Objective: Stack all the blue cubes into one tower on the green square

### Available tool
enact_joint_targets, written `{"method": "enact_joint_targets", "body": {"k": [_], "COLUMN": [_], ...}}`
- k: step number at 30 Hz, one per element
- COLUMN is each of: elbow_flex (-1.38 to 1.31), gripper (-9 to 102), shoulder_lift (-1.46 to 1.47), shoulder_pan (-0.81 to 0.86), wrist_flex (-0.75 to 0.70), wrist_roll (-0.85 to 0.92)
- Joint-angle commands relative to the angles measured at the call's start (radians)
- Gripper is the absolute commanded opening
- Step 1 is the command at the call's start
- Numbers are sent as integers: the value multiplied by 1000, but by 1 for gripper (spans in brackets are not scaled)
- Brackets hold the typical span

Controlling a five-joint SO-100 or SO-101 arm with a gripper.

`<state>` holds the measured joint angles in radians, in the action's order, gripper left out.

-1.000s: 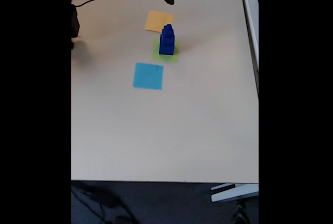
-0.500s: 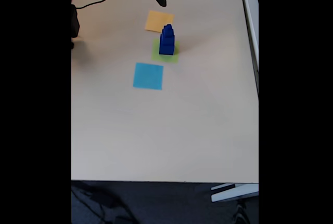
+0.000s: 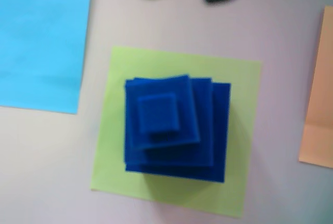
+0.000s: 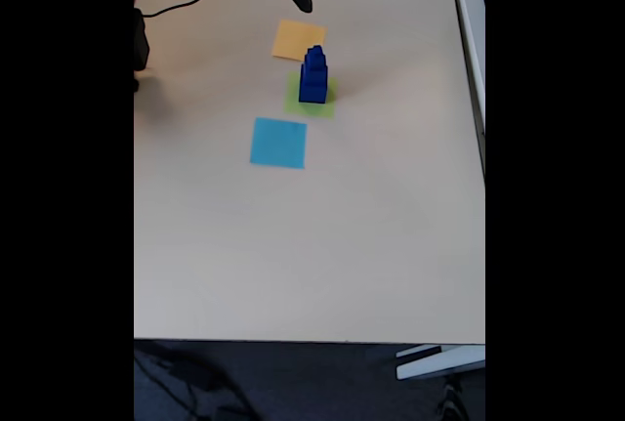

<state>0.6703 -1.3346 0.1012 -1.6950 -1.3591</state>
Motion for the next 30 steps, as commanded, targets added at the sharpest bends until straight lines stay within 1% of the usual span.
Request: {"method": "enact_joint_targets", "body": {"k": [1, 17, 30], "elbow_flex": [-61, -20, -14], "gripper": [0, 0, 0], "shoulder_lift": [-37, -3, 44], "shoulder_pan": [17, 72, 64], "wrist_flex": [2, 98, 178], "wrist_roll": [-6, 14, 9]}}
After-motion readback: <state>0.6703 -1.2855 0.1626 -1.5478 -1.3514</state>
